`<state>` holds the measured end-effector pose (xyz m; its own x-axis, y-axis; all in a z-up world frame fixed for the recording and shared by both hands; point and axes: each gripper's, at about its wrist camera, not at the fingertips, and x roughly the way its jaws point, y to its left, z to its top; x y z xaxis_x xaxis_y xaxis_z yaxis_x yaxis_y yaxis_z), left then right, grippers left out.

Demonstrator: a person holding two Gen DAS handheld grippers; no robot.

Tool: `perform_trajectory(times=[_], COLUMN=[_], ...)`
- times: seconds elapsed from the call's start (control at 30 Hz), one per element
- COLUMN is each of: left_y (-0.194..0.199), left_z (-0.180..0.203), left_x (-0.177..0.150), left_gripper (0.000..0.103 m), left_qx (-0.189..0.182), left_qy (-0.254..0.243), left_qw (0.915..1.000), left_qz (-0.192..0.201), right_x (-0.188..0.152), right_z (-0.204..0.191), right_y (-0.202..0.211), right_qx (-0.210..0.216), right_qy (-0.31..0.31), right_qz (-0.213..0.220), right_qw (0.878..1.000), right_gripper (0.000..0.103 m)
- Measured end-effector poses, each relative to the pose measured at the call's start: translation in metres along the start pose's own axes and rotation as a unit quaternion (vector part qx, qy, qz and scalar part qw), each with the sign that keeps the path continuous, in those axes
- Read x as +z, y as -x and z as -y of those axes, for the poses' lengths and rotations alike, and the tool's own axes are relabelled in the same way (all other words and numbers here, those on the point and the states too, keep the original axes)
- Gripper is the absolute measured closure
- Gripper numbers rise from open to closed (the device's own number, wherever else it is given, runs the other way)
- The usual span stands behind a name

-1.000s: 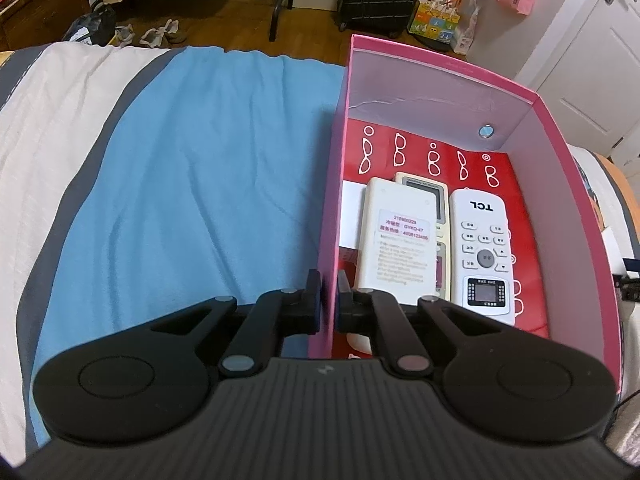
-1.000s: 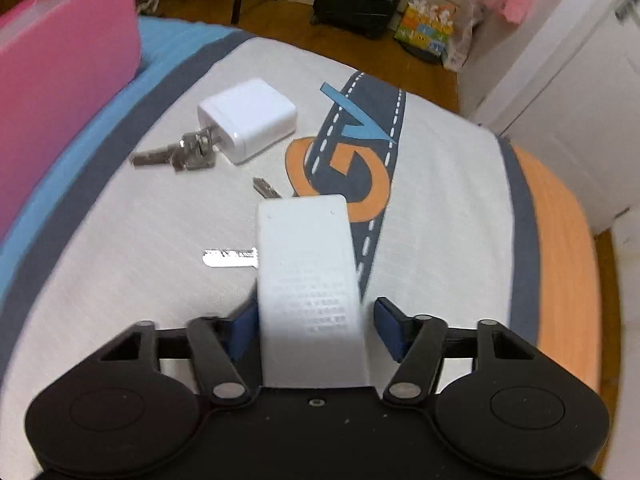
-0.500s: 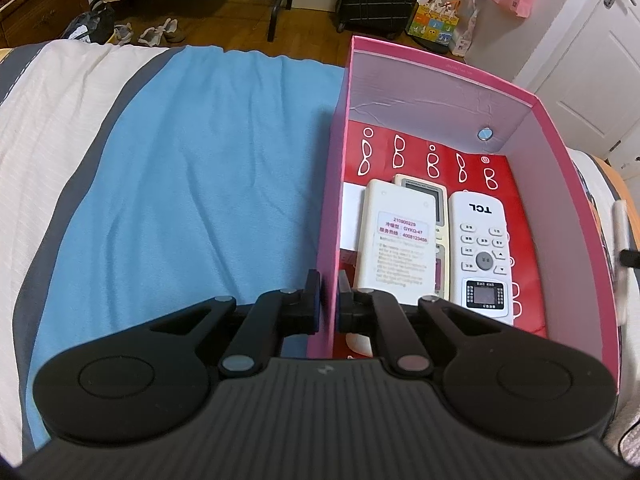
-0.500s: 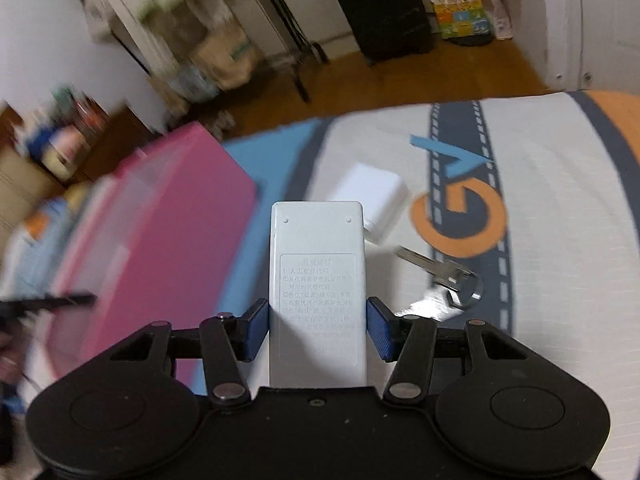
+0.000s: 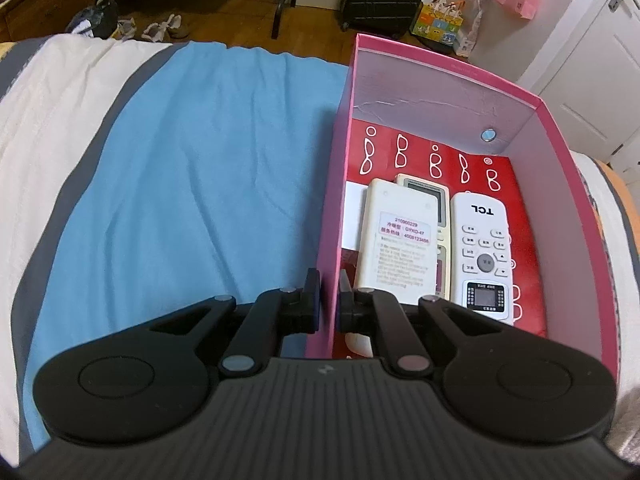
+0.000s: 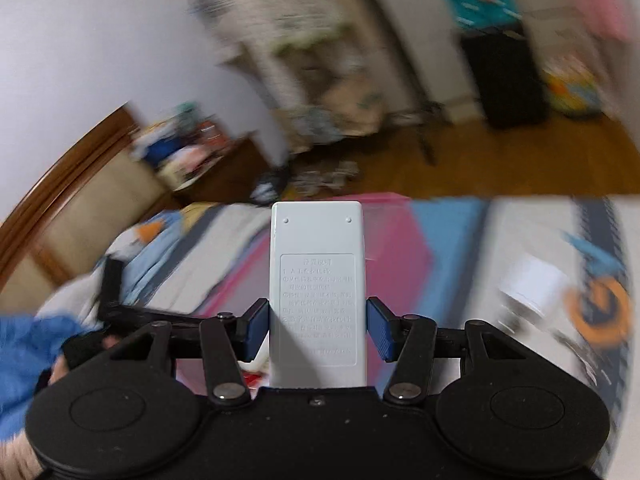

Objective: Organize rigid objects
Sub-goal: 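Carry the flat white remote into the pink box and release it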

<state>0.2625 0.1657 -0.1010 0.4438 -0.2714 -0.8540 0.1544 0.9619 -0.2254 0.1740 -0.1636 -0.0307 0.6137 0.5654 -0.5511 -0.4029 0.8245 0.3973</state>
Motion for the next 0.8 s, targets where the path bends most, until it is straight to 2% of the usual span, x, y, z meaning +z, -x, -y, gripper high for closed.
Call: perform_trajectory(times=[0.13, 0.23, 0.33, 0.37, 0.43, 0.53, 0.73, 0.8], left_y=[-0.001, -0.002, -0.001, -0.001, -0.001, -0.001, -0.001, -0.001], left_z=[0.002, 0.000, 0.000, 0.000, 0.000, -0.002, -0.003, -0.004], left_x=[0.001, 0.000, -0.001, -0.001, -0.001, -0.002, -0.003, -0.003], left_gripper=[0.097, 0.097, 0.097, 0.097, 0.097, 0.096, 0.096, 0.096], left_qx=[0.002, -0.002, -0.003, -0.003, -0.004, -0.009, -0.013, -0.015], left_qy=[-0.005, -0.001, -0.002, -0.003, -0.005, -0.004, -0.005, -0.005], left_qw=[1.0000, 1.0000, 1.0000, 1.0000, 1.0000, 0.9999, 0.9999, 0.9998], left_qz=[0.000, 0.002, 0.004, 0.005, 0.006, 0.007, 0.008, 0.009], right_x=[0.023, 0.032, 0.040, 0.042, 0.042, 0.041, 0.046, 0.043], right_z=[-0.059, -0.084, -0.075, -0.071, -0.068, -0.072, -0.067, -0.065], right_y=[-0.054, -0.104, -0.151, -0.162, -0.182, -0.201, -0.228, -0.230], right_qx=[0.012, -0.009, -0.067, -0.078, -0.097, -0.132, -0.136, -0.125], right_qy=[0.111, 0.166, 0.129, 0.124, 0.143, 0.207, 0.291, 0.292], right_qz=[-0.053, -0.111, -0.171, -0.179, -0.191, -0.208, -0.259, -0.278], right_qw=[0.992, 0.980, 0.975, 0.973, 0.966, 0.947, 0.911, 0.907], right_gripper=[0.045, 0.045, 0.045, 0.046, 0.046, 0.046, 0.046, 0.046])
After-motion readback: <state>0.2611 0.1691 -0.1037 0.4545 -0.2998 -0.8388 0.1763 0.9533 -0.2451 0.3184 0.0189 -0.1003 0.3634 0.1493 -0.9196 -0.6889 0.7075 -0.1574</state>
